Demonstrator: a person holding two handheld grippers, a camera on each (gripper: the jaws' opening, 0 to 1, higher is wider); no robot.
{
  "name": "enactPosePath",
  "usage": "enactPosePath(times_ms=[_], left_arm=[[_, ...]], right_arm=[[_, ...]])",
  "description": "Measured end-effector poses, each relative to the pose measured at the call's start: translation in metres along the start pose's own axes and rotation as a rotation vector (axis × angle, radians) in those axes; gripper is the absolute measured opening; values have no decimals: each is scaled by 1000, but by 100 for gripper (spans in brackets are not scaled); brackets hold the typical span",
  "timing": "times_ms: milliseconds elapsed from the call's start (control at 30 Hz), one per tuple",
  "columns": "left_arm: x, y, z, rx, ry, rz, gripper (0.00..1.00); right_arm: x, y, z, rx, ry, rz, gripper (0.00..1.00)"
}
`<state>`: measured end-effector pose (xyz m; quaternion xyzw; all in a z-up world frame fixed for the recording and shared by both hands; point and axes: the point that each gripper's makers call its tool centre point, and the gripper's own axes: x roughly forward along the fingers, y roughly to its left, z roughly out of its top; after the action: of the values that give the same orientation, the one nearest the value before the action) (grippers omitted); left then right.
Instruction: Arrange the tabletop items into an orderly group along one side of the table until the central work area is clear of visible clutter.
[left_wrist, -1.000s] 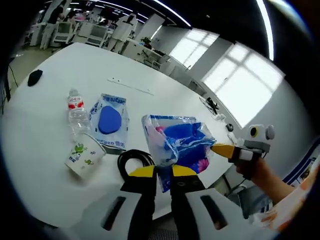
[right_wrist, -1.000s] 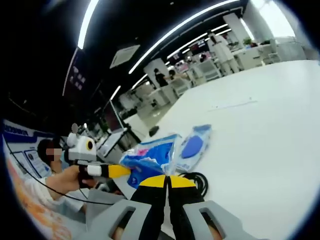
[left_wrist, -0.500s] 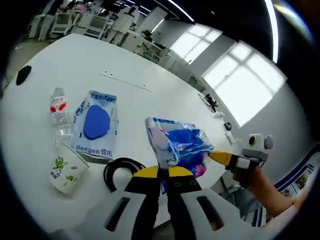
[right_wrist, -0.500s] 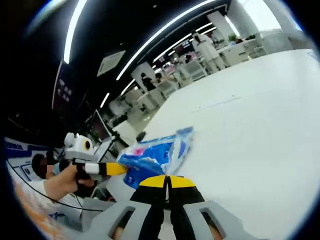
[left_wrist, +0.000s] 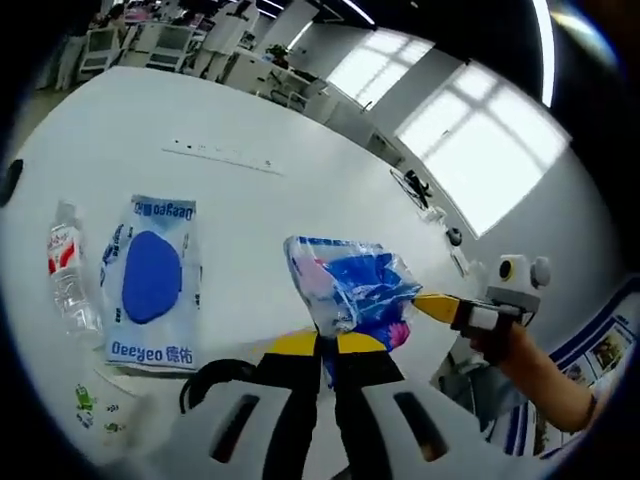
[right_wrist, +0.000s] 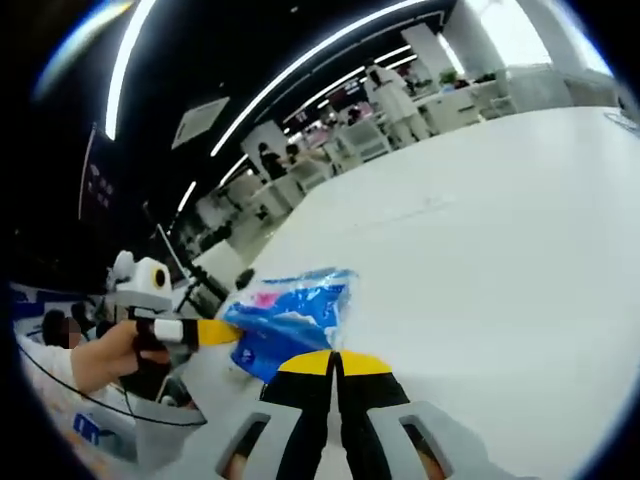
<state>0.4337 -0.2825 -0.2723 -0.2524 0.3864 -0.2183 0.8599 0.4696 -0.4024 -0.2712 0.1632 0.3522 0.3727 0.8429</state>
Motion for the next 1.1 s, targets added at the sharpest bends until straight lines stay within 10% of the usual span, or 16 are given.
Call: enactPosePath(times_ms=[633, 1100], left_arm=[[90, 28, 20, 154, 139, 50, 0], [126, 76, 1, 248, 253, 173, 0]], right_arm=[[44, -81, 10, -24, 59, -133, 0], [99, -125, -12, -285, 199, -243, 0]])
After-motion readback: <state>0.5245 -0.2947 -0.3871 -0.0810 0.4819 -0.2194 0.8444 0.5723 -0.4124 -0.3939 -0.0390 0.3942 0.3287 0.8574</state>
